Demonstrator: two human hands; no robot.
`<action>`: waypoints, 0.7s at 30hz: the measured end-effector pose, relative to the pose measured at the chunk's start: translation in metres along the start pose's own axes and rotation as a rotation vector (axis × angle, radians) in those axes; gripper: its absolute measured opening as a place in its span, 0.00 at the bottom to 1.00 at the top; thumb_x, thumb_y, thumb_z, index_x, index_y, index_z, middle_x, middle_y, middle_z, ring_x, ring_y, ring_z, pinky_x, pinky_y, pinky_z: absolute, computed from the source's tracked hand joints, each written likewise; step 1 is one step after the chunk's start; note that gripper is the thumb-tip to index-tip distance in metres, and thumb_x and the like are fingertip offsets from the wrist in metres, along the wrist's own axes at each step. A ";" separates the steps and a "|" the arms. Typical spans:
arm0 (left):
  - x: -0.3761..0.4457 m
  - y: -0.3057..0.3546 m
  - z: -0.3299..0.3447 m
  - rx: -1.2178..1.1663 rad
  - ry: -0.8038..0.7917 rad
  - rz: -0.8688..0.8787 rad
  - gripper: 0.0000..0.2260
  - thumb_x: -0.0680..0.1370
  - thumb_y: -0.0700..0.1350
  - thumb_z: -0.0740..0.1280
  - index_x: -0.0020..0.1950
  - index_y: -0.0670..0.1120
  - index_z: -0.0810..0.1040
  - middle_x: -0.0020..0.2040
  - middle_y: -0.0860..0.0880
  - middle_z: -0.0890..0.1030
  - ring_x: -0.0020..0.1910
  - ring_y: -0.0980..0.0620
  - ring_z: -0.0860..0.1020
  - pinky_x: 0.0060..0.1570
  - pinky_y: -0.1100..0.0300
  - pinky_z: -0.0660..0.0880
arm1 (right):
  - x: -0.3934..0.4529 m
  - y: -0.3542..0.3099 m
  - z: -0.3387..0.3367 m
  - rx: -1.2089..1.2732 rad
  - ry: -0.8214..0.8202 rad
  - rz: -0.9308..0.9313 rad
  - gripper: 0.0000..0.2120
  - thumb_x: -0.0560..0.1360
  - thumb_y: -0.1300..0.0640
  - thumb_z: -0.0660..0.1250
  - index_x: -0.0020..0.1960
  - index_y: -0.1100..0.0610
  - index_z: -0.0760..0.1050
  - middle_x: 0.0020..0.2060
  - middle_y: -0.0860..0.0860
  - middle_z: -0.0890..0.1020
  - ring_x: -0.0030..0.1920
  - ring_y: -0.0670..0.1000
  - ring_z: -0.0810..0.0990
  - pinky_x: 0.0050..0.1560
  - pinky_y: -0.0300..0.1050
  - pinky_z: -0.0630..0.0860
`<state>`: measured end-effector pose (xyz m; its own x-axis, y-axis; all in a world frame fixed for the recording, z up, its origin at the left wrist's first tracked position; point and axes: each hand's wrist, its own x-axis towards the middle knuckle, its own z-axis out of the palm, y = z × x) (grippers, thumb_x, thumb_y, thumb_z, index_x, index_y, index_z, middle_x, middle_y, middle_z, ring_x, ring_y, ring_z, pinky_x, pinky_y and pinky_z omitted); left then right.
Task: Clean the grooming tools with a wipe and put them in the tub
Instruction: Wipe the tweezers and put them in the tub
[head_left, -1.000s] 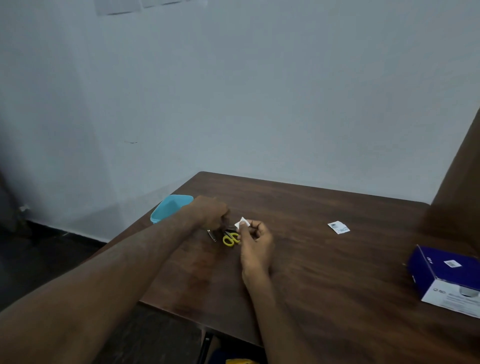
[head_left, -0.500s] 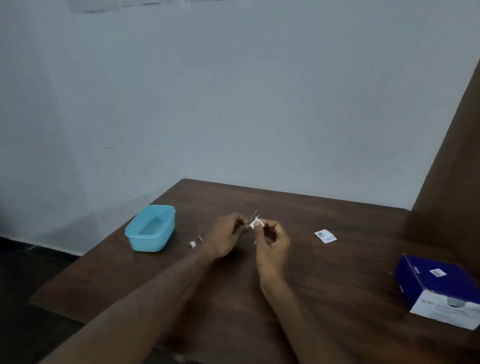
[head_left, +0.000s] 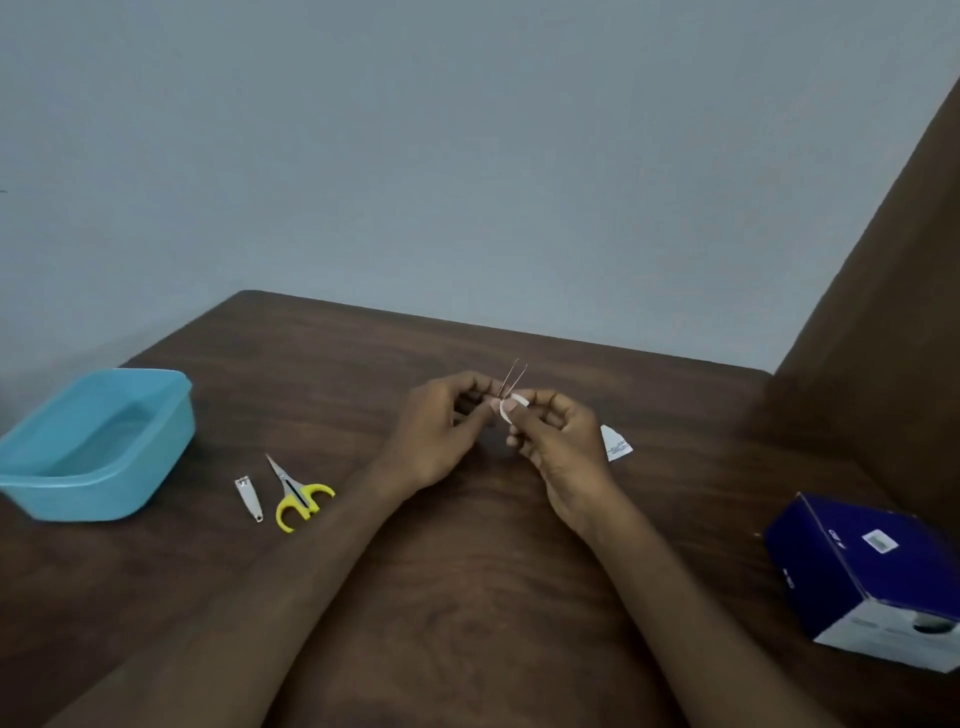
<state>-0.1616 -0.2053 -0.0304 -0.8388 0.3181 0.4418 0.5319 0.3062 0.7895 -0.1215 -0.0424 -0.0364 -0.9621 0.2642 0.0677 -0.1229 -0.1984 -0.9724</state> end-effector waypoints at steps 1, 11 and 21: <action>0.000 -0.002 -0.001 -0.019 -0.001 -0.015 0.07 0.83 0.42 0.72 0.58 0.50 0.87 0.48 0.54 0.88 0.46 0.59 0.86 0.48 0.64 0.82 | 0.001 0.000 0.001 0.012 0.011 -0.003 0.05 0.77 0.63 0.77 0.51 0.59 0.83 0.39 0.54 0.86 0.33 0.46 0.79 0.40 0.43 0.79; -0.001 0.004 -0.002 -0.173 -0.051 -0.099 0.06 0.83 0.44 0.73 0.57 0.49 0.88 0.41 0.51 0.88 0.35 0.56 0.84 0.38 0.64 0.79 | 0.006 -0.007 -0.006 -0.107 0.001 -0.175 0.03 0.78 0.61 0.76 0.47 0.56 0.84 0.44 0.51 0.89 0.44 0.46 0.83 0.47 0.42 0.79; -0.004 0.007 0.001 -0.070 -0.045 -0.046 0.08 0.77 0.46 0.80 0.56 0.53 0.90 0.42 0.56 0.88 0.41 0.55 0.86 0.32 0.59 0.82 | 0.007 -0.012 -0.012 0.024 0.275 -0.175 0.05 0.74 0.62 0.80 0.46 0.60 0.85 0.43 0.54 0.89 0.37 0.48 0.85 0.44 0.43 0.82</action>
<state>-0.1546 -0.2039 -0.0270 -0.8554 0.3454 0.3860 0.4821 0.2585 0.8371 -0.1240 -0.0268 -0.0267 -0.8241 0.5411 0.1676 -0.2898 -0.1486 -0.9455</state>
